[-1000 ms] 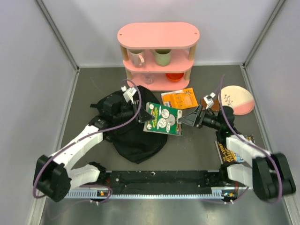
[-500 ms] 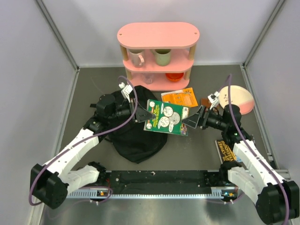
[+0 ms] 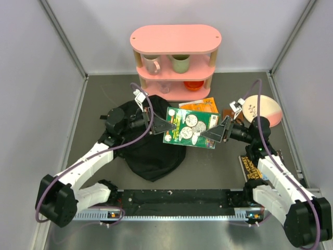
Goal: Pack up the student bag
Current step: Pick up the book from the center of the board.
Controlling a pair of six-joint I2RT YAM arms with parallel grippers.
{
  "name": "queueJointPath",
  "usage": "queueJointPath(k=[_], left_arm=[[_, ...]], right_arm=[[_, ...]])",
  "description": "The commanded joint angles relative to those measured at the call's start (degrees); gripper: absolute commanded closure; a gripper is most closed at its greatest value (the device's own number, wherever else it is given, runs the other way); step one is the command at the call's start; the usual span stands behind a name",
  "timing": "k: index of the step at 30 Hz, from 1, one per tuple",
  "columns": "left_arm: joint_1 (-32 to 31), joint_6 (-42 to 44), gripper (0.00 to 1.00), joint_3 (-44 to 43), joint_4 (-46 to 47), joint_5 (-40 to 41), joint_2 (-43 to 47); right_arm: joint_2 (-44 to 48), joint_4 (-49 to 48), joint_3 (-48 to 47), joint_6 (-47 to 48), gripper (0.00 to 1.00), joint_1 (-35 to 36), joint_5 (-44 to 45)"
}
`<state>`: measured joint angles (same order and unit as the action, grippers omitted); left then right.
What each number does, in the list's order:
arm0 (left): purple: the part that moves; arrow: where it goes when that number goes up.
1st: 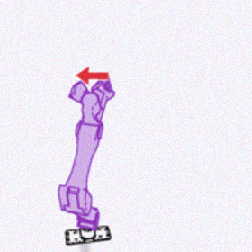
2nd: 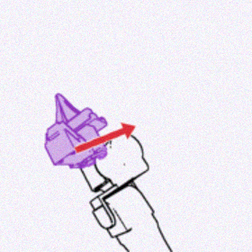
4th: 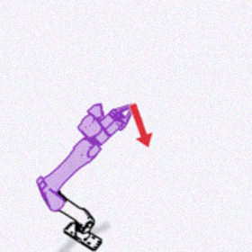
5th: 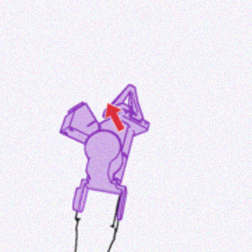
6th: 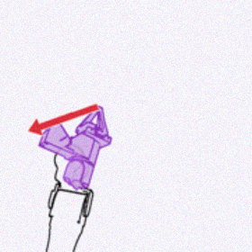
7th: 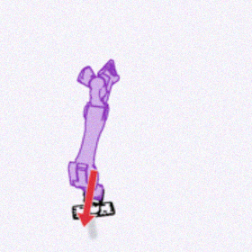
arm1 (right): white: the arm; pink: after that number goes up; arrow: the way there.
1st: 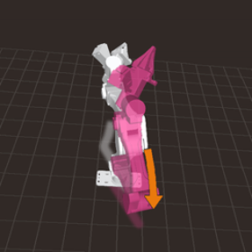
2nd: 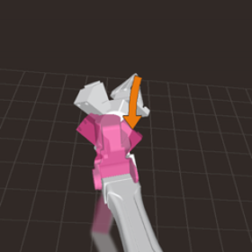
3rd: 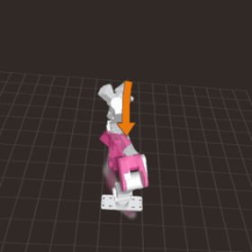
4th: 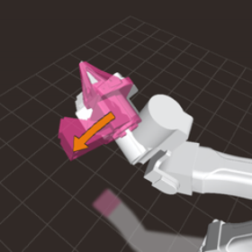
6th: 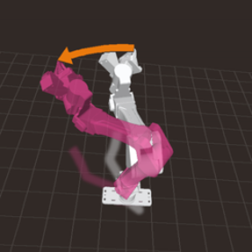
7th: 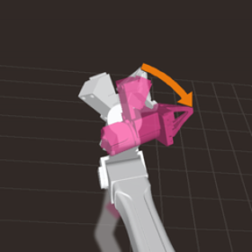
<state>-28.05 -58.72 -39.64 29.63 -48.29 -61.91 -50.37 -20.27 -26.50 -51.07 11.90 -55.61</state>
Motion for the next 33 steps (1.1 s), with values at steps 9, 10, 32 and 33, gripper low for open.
queueJointPath(k=[9, 10, 32, 33], left_arm=[[-0.1, -5.8, 1.00, 0.3, 17.8, -2.3, -2.4], [-0.1, -5.6, 1.00, 0.5, 17.5, -2.3, -2.5], [-0.1, 2.1, 0.32, 1.8, 3.2, 2.8, -1.5], [-0.1, 5.9, 0.24, 1.6, -3.5, 4.9, -0.8]], right_arm=[[0.3, -18.9, 1.6, -11.6, 0.30, 1.3, -4.1], [0.4, -19.4, 1.5, -12.2, 0.37, 1.4, -4.1], [3.2, -12.2, -0.6, -11.3, 1.00, 1.3, -2.0], [4.0, -9.8, -1.3, -10.1, 1.00, 1.4, -1.3]])
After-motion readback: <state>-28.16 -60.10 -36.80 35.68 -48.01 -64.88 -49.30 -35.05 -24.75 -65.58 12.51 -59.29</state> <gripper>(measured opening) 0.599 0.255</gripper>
